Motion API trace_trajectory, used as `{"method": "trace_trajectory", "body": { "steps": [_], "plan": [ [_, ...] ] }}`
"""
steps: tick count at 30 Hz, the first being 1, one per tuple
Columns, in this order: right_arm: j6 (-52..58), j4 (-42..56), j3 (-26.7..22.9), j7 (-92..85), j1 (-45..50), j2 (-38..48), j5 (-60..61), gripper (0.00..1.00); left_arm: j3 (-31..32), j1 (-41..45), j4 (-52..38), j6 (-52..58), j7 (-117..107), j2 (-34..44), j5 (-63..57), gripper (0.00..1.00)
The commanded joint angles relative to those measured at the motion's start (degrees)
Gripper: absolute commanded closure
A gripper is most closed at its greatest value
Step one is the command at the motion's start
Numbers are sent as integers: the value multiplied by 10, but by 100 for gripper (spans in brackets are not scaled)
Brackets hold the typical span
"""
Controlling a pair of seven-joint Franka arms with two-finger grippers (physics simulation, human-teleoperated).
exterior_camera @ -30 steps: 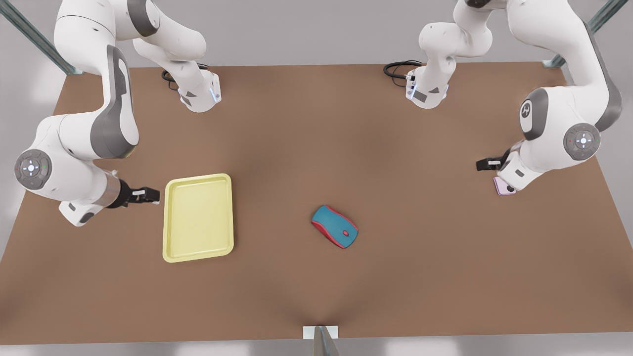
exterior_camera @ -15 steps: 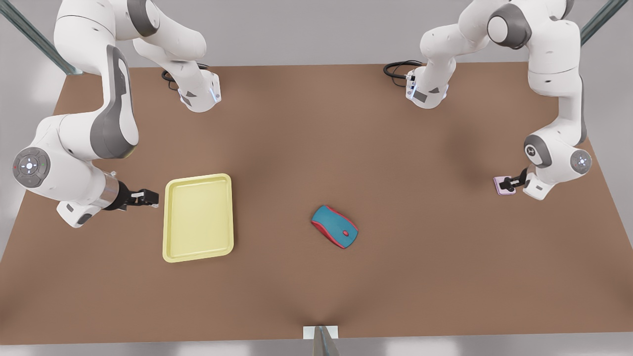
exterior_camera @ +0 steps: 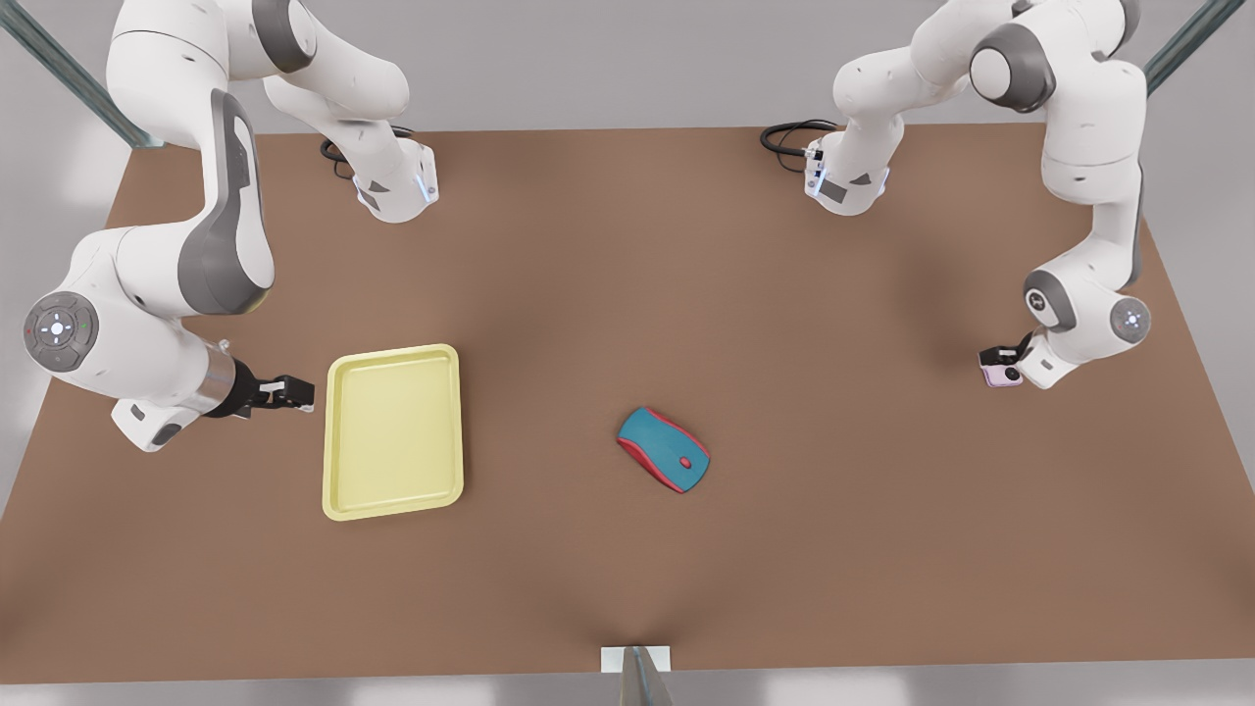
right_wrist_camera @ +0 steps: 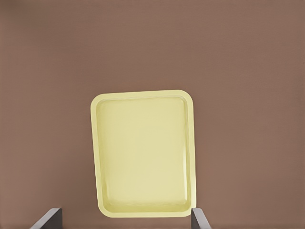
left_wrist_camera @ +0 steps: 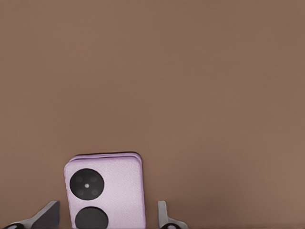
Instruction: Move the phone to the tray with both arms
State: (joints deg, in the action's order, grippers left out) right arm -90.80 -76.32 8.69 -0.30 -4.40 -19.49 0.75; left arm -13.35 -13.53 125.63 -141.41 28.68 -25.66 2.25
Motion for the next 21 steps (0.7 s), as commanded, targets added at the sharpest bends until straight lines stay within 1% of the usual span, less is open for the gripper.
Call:
{"method": "trace_trajectory", "body": {
  "steps": [1,7,11,17,19,20,21],
  "plan": [
    [0,0,0,-1,0,1,0,0,0,0,0,-11,81,-8,2,0],
    [0,0,0,0,1,1,0,0,0,0,-10,-11,35,-11,14,0],
    [-7,0,0,4,5,2,-8,0,0,0,-10,-10,-35,-19,24,0],
    [-7,-1,0,4,4,2,-8,0,0,-1,-10,-9,-48,-21,24,0],
    [-6,-1,0,2,3,2,-7,0,0,-1,-10,-9,-48,-19,24,7],
    [-6,-1,0,2,2,2,-7,0,0,-1,-10,-8,-47,-19,24,9],
    [-6,-1,0,2,3,2,-7,0,0,-1,-10,-9,-48,-19,24,9]
  ]
}}
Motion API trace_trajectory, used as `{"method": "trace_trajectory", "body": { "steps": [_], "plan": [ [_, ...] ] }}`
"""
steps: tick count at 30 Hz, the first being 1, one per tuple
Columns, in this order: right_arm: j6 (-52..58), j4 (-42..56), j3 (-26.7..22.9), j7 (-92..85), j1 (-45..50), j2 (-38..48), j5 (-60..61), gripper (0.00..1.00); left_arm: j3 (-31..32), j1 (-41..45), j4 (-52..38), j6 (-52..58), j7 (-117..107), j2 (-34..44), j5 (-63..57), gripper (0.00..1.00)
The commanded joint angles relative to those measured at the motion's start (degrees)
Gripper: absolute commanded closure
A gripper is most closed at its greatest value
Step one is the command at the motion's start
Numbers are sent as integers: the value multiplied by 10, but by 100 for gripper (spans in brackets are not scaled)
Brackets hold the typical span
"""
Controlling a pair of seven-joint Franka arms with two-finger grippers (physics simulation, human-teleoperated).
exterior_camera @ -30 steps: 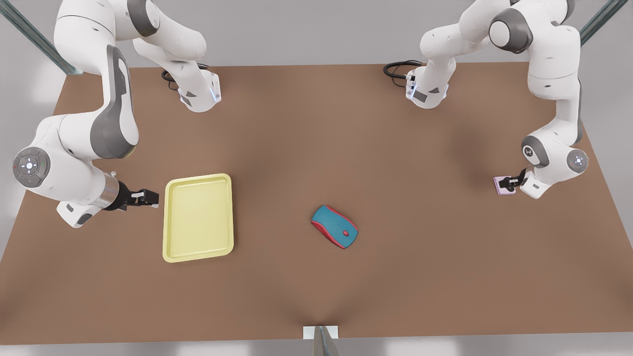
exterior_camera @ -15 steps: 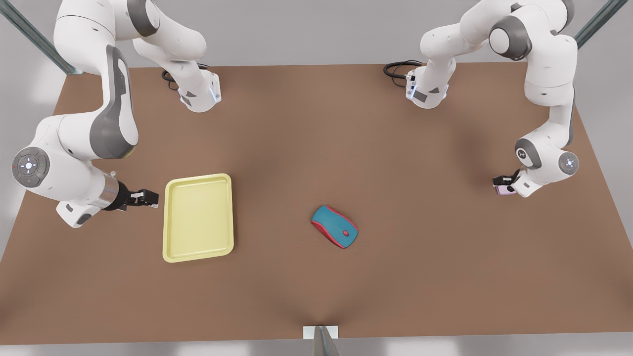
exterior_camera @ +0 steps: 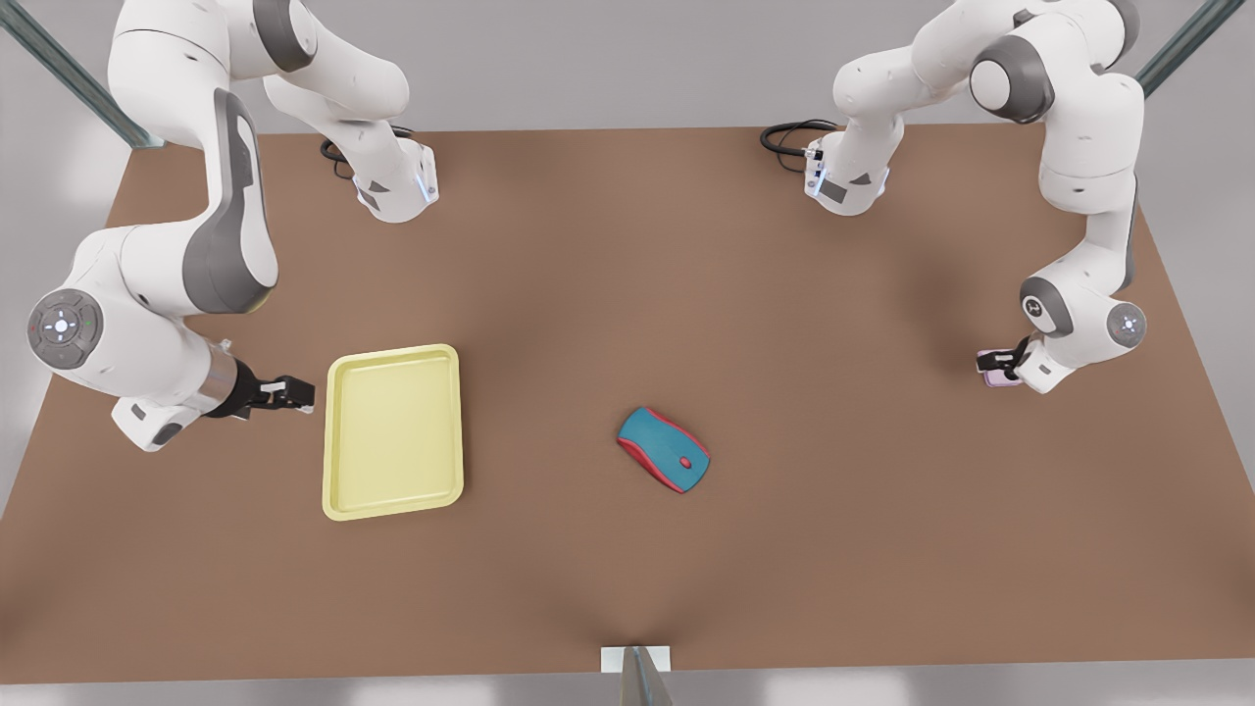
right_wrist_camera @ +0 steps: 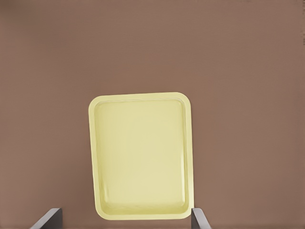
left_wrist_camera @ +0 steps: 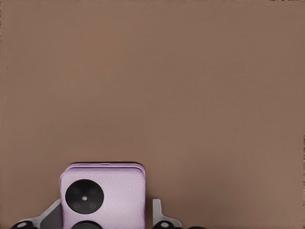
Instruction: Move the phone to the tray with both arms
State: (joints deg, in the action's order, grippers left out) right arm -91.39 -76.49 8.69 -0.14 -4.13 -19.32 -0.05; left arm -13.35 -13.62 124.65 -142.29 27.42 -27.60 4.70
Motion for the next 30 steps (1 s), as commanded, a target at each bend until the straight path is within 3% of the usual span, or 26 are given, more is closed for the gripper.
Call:
{"method": "trace_trajectory", "body": {
  "steps": [1,22,24,27,30],
  "plan": [
    [0,0,0,1,0,1,0,0,0,0,0,1,-35,0,0,9],
    [1,1,0,-1,-1,0,2,0,0,0,-5,3,-36,-5,-1,13],
    [0,1,0,-1,-1,0,2,0,0,0,-5,4,-36,-5,-1,21],
    [0,1,0,1,2,0,2,0,0,0,-5,7,-36,-4,-1,20],
    [1,1,0,0,1,0,2,0,13,4,-18,65,-83,38,-2,19]
  ]
}}
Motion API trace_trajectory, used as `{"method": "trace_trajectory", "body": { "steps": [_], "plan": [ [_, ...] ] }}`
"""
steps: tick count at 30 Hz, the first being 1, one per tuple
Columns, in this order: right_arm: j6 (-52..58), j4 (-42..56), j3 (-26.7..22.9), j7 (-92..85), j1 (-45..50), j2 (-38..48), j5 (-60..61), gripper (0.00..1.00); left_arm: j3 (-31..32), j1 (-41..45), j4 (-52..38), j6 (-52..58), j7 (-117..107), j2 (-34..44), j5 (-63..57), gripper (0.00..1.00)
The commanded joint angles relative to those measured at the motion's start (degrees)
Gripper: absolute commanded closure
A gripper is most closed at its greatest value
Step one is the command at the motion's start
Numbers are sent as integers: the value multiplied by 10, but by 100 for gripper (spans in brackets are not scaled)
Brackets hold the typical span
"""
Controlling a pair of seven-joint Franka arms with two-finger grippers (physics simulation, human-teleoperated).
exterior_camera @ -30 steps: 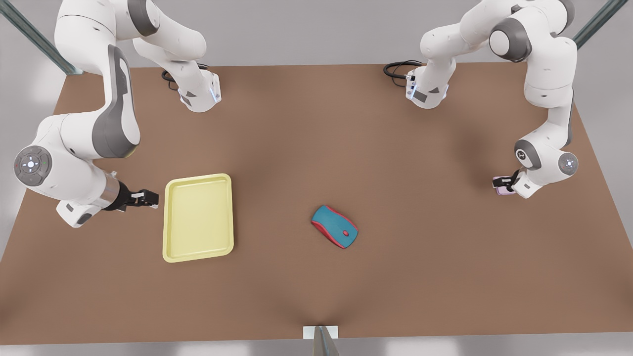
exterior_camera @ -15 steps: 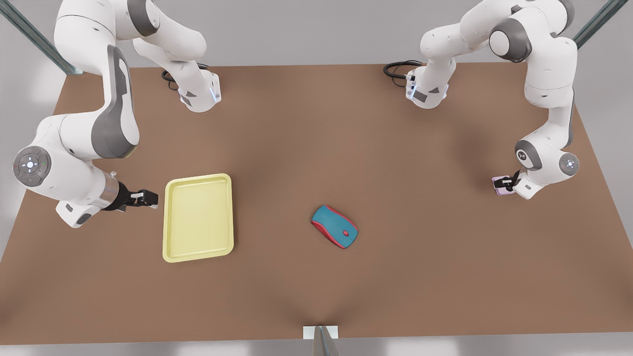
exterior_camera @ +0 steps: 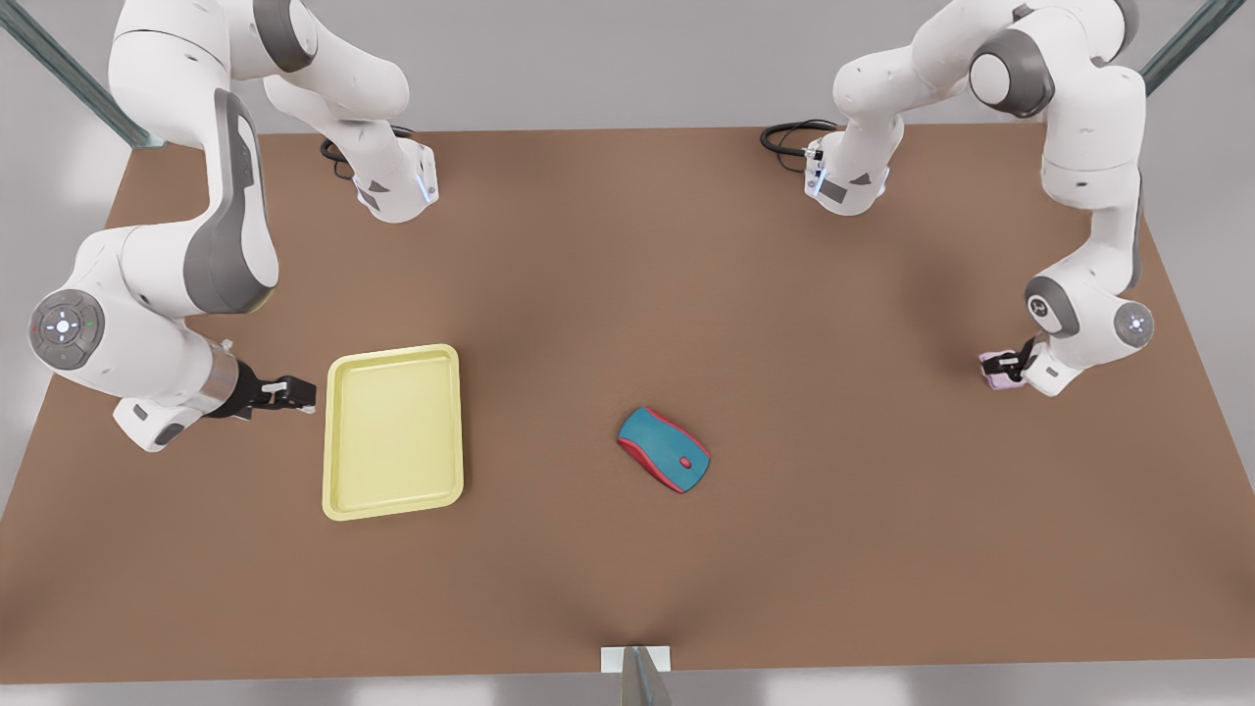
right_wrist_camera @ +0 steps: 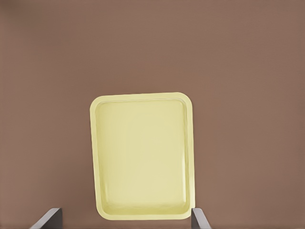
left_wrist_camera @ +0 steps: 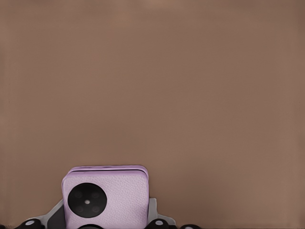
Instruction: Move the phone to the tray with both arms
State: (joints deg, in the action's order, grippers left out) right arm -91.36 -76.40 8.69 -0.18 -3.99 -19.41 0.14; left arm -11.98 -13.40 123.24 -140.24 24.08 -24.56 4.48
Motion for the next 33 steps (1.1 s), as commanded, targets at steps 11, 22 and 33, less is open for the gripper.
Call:
{"method": "trace_trajectory", "body": {
  "steps": [11,22,33],
  "plan": [
    [0,1,0,-1,-2,1,0,0,304,278,-248,256,-846,-33,-93,19],
    [0,1,0,-1,-1,1,2,0,298,536,-466,250,-1128,-201,-96,19],
    [0,1,0,-1,-2,1,3,0,292,543,-466,182,-911,-276,-120,19]
  ]
}}
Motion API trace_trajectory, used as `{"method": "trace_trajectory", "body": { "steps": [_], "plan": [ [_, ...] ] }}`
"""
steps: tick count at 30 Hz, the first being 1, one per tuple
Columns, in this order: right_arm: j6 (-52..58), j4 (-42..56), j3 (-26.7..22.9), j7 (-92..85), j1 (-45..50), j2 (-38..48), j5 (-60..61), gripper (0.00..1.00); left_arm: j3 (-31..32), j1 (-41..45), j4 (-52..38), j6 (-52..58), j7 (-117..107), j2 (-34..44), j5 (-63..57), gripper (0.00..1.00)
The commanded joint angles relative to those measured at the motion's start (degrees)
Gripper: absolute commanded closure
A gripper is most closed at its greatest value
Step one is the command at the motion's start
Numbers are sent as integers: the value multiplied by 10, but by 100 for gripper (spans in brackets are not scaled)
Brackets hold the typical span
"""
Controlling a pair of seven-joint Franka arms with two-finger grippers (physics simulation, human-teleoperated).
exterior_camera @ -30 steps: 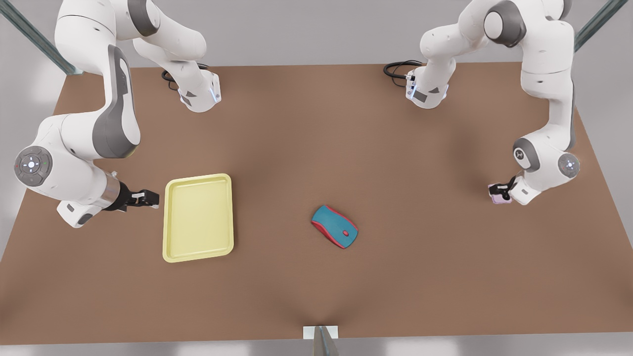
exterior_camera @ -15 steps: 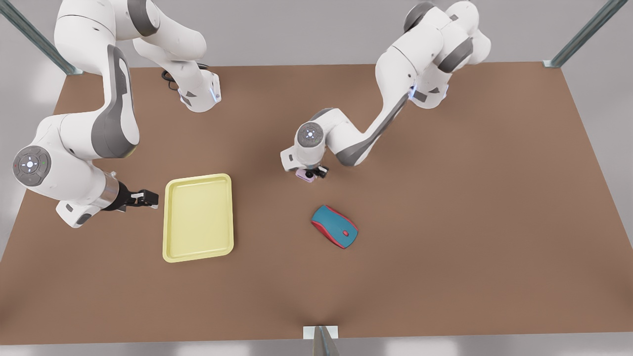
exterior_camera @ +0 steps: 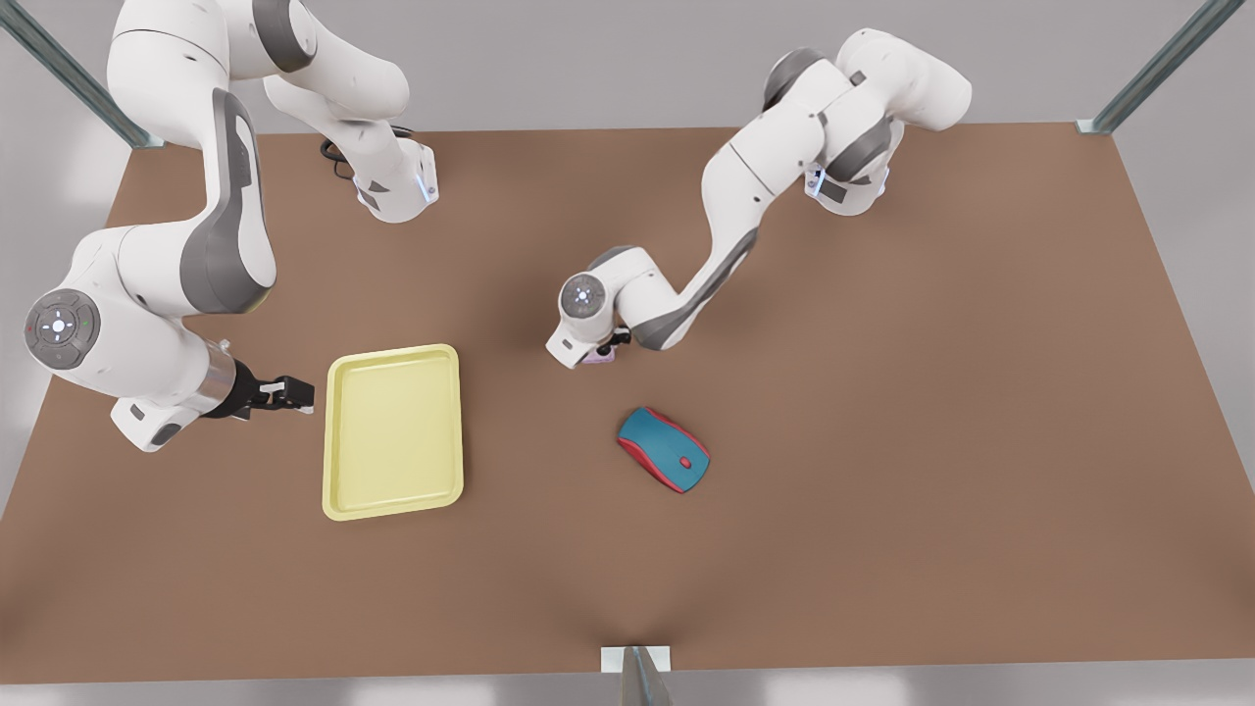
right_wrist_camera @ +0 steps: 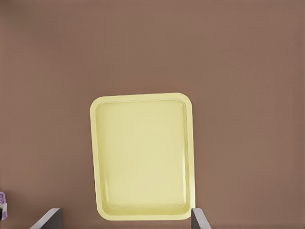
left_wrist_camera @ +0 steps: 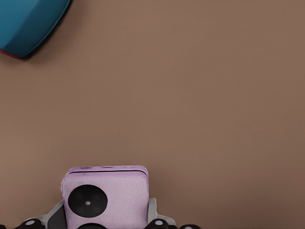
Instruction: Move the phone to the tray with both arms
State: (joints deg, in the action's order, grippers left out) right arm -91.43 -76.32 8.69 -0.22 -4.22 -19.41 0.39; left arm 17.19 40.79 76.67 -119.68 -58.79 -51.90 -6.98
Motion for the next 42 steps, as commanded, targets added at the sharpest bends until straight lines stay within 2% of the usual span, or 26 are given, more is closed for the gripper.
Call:
{"method": "trace_trajectory", "body": {
  "steps": [1,2,6,7,8,10,11,12,13,14,16,17,23,24,25,27,31,35,38,41,42],
  "plan": [
    [0,0,0,0,0,1,1,0,0,3,0,-28,-34,-5,-5,18],
    [0,0,0,0,1,1,1,0,0,3,0,-28,-15,-7,-5,1],
    [0,0,0,0,1,1,1,0,0,-9,0,-12,-16,17,-1,0],
    [0,0,0,0,1,1,1,0,7,-42,0,106,-7,90,2,0],
    [0,0,0,0,1,1,1,0,7,-87,-28,279,93,184,35,0],
    [0,0,0,0,1,0,1,0,0,-172,-126,551,395,272,50,0],
    [0,0,0,-1,1,1,0,0,-15,-204,-132,573,433,304,66,0],
    [0,0,0,-1,1,1,1,0,-22,-260,-148,538,497,310,86,0],
    [0,0,0,0,1,1,1,0,-34,-323,-144,553,610,312,125,0],
    [0,0,0,0,1,1,1,0,-65,-339,-142,535,711,316,118,0],
    [0,0,0,0,1,0,1,0,-90,-340,68,404,805,420,118,0],
    [0,0,0,0,1,1,1,0,-93,-340,78,401,807,415,124,0],
    [-1,-1,0,1,3,1,-2,0,-93,-340,78,387,809,403,124,0],
    [-3,-3,5,9,19,1,-3,0,-93,-340,78,386,808,402,124,0],
    [-50,-22,5,10,61,-9,-2,0,-93,-340,78,382,808,402,124,0],
    [-94,-27,4,142,169,-37,-4,0,-93,-340,78,379,809,400,124,0],
    [-126,-43,4,355,287,-75,1,0,-93,-340,77,374,809,392,124,0],
    [-205,-138,5,449,323,-71,1,0,-93,-340,77,367,812,392,123,0],
    [-215,-154,5,510,343,-75,2,0,-92,-340,77,366,812,392,123,0],
    [-292,-190,26,561,344,-95,4,0,-92,-340,76,365,814,393,123,0],
    [-326,-191,28,560,373,-118,0,0,-91,-340,72,366,816,395,123,0]
  ]
}}
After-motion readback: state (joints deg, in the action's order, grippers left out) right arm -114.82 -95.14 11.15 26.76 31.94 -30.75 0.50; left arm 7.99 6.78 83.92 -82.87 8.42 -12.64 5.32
